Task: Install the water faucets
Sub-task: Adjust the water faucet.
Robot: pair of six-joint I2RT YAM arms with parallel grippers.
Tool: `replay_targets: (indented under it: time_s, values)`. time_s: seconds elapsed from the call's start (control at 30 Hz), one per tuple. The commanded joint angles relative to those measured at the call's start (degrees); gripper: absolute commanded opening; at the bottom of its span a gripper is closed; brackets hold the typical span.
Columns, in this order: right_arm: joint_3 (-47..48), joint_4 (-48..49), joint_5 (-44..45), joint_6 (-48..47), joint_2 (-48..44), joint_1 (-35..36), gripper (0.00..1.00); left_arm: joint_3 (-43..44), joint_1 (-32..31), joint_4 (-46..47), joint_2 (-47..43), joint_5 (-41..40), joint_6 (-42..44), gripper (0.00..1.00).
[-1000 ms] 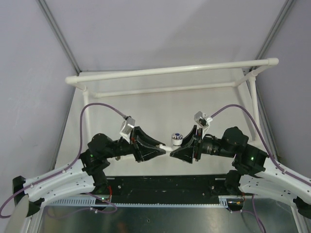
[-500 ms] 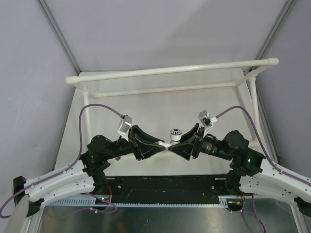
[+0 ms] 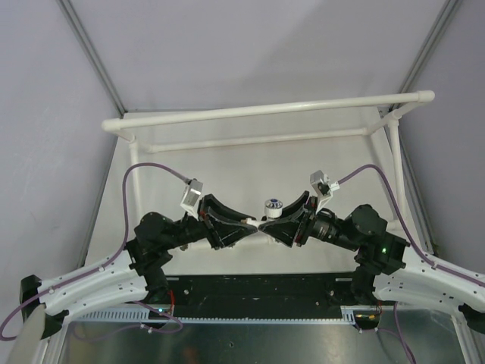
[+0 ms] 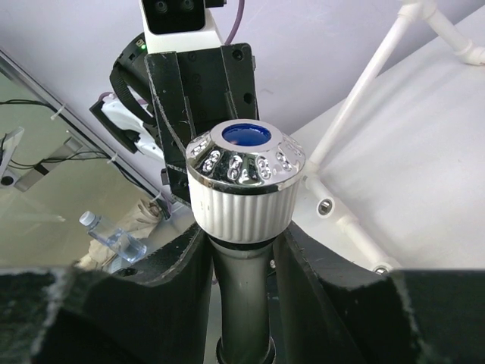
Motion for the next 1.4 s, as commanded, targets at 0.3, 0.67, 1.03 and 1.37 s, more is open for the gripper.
replay_targets:
  time_s: [0.3, 0.67, 1.03, 1.37]
  values:
    - [0.06, 2.88, 3.74, -1.17, -0.27, 0.62, 0.25, -0.41, -0.43, 5.44, 0.71, 0.11, -0.85, 0.00]
    - [0.11, 2.30, 10.35, -2.57, -1.37, 1.82, 0.00, -0.05, -0.50, 5.69, 2.04, 1.09, -1.01, 0.19]
    - [0.11, 1.38, 9.59, -1.60, -1.96, 1.81, 0.08, 0.74, -0.56, 5.97, 2.91, 1.23, -1.40, 0.02]
    - [0.11, 2.63, 9.51, -1.60, -2.21, 1.79, 0.38, -0.42, -0.85, 6.26, 1.19, -0.94, -0.86, 0.00]
